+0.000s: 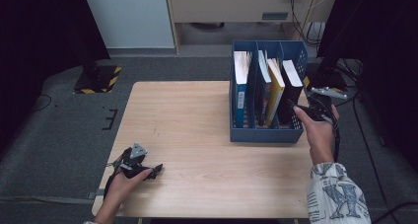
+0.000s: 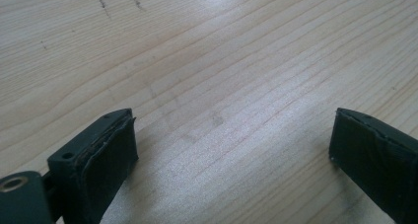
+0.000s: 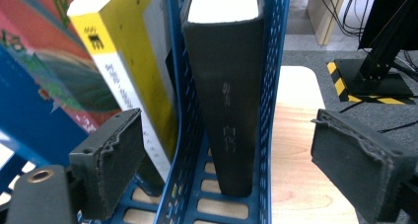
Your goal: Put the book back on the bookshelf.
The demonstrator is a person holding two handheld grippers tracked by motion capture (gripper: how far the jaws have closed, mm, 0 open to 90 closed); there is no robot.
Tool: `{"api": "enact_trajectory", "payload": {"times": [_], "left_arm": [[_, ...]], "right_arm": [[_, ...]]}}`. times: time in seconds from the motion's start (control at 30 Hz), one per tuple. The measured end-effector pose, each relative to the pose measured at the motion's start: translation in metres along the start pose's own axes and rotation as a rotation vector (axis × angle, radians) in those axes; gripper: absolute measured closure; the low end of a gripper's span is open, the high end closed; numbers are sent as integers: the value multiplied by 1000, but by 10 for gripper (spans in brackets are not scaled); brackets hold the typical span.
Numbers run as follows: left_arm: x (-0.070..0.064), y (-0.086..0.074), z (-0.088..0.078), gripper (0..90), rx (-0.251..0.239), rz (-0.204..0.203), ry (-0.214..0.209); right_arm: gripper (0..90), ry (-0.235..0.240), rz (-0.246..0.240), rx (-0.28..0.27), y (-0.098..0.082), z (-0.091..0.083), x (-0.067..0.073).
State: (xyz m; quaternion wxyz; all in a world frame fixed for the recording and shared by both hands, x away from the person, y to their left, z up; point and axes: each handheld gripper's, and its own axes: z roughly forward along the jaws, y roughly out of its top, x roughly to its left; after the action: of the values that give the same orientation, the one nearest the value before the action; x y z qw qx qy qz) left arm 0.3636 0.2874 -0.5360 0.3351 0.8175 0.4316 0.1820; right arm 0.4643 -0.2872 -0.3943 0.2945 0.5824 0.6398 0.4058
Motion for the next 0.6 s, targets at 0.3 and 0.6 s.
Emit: {"api": "enact_trajectory", "payload": {"times": [0.3,0.6], "left_arm": [[0,0,0,34,0,0,0],[0,0,0,34,0,0,-1]], "right_arm": [[115,20,0,1,-12,-3,3],[114,42,-5,0,-18,-6,9]]}}
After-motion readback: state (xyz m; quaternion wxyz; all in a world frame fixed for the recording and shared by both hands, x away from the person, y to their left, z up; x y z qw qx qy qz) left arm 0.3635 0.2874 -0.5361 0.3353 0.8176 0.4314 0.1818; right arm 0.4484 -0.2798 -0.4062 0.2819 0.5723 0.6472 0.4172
